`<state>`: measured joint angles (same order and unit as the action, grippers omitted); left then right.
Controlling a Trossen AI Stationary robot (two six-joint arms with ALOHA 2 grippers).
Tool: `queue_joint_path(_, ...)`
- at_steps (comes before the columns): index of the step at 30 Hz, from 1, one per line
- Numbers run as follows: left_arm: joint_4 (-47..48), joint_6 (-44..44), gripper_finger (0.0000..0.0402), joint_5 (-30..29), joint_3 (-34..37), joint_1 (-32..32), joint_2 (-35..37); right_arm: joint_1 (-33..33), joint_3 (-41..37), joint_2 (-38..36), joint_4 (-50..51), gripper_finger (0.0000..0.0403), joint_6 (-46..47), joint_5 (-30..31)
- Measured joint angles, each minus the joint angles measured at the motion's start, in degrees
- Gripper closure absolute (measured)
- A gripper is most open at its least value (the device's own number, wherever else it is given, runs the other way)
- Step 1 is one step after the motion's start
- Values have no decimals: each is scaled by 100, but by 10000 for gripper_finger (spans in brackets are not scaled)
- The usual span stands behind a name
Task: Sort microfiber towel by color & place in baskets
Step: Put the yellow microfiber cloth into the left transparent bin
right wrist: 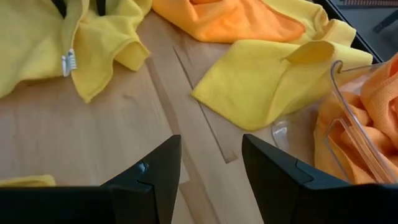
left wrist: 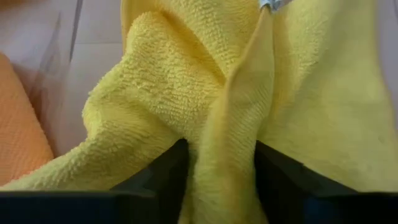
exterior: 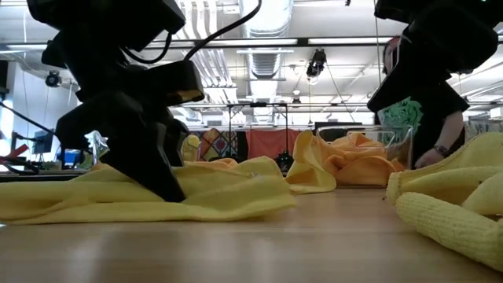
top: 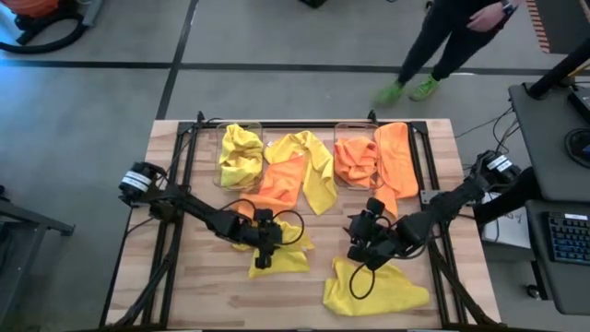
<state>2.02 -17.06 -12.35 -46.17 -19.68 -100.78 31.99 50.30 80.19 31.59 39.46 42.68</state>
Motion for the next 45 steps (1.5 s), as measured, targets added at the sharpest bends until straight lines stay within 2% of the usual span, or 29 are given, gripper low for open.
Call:
queue_joint_path(4, 76, 1, 326, 22, 7, 9, 83, 0, 0, 11, -4, 236, -3, 88)
queue_joint_path(7, 129, 69, 384, 258, 15, 7, 186, 0, 0, 12, -17, 236, -2, 101)
queue_joint_path(15, 122, 312, 396, 877, -75, -4, 710, 0, 0, 12, -30, 236, -4, 98)
queue_joint_path(24, 125, 1026, 396, 954, -92, -15, 2212, 0, 0, 12, -60, 236, -5, 95)
queue_joint_path(27, 182, 1192, 396, 572, -92, 2, 2803, 0, 0, 12, -63, 236, -6, 94)
queue_joint_path(36, 562, 1684, 396, -1528, -94, 328, 4213, -2, 0, 12, -72, 236, -21, 239)
queue_joint_path(42, 721, 1984, 396, -2649, -94, 1184, 4742, -4, 2, 12, -304, 236, -97, 517)
queue_joint_path(45, 844, 1853, 396, -2741, -60, 1960, 4898, -22, 2, 12, -518, 236, -343, 752)
